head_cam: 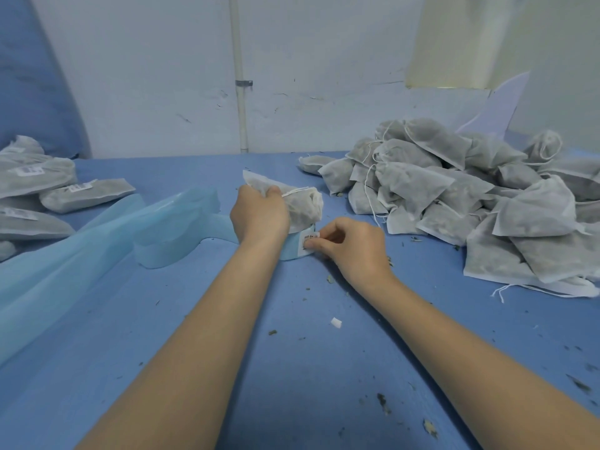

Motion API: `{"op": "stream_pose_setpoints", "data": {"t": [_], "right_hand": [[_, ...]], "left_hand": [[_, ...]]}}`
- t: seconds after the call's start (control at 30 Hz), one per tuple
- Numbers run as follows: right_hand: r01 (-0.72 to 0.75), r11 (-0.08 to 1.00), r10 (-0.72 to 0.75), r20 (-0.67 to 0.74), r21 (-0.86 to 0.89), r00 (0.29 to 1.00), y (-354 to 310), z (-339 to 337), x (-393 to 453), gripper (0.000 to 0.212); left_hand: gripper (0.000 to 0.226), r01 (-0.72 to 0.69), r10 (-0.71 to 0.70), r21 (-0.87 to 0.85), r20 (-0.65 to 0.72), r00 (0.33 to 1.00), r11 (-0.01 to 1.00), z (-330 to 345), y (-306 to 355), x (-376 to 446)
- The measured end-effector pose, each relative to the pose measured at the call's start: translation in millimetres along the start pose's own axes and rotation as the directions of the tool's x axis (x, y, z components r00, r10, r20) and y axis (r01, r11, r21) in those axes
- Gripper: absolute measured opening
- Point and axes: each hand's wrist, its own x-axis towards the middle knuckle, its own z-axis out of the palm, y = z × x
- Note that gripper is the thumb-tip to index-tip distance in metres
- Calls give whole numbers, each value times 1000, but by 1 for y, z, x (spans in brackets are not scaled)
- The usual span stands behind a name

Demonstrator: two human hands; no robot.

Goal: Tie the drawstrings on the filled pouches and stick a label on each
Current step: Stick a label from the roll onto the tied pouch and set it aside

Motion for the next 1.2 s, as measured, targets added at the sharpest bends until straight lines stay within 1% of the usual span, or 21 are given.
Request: {"op": "stream_pose_setpoints", "data": {"t": [0.1,0.23,0.37,0.4,0.5,0.6,0.63,0.7,0.77,0.83,0.87,0.9,0.93,1.0,1.1,1.2], "right_hand": [[33,998,-32,6,-61,999,-3,-1,-3,19],[59,996,-56,43,-65,998,-7,-3,-10,21],[57,998,-54,170,-11,984,-13,-10,-19,27],[67,997,-61,210,-24,976,-15,-11,-21,27],[102,994,-86,353,-28,932,-18,-14,-28,17],[61,998,-62,426,15,903,-21,-22,-30,17],[28,999,-34,420,19,907,-23,-26,-30,17],[-14,999,1,344,36,939,-28,-37,-28,16],[17,994,-42,233,106,972,-33,-49,-27,11],[82,984,-105,150,157,983,-38,-59,-26,9],[108,979,-130,120,173,984,-40,-63,-25,10],[128,975,-148,98,181,984,-41,-66,-24,12],[143,973,-159,81,183,984,-42,-68,-23,14],[147,974,-160,60,175,985,-43,-71,-21,16],[109,983,-112,19,147,993,-39,-72,-19,12],[101,987,-95,-48,123,994,-34,-74,-16,10]], "left_hand": [[29,4,-4,6,7,1000,1000,0,1,-1],[29,36,-35,-24,18,999,999,0,0,-1],[29,35,-35,-25,-1,999,999,2,-1,-1],[28,28,-28,-20,-6,1000,999,3,-1,-2],[29,13,-13,-3,-15,1000,1000,4,-1,-2],[31,-1,1,-5,-13,1000,1000,3,-2,1],[31,-15,14,-17,-10,1000,1000,2,-2,2],[29,-81,82,-69,2,997,994,0,-3,2],[26,-181,189,-139,44,981,974,-3,-1,-1],[19,-270,300,-200,134,945,942,-5,1,-7],[12,-298,341,-221,191,921,929,-6,2,-11],[4,-312,367,-232,249,896,921,-6,3,-14],[2,-323,386,-239,302,872,916,-6,4,-17],[7,-331,410,-256,380,829,908,-4,5,-23],[7,-334,431,-281,449,783,900,-2,8,-31],[2,-308,434,-321,477,764,895,0,10,-34]]}}
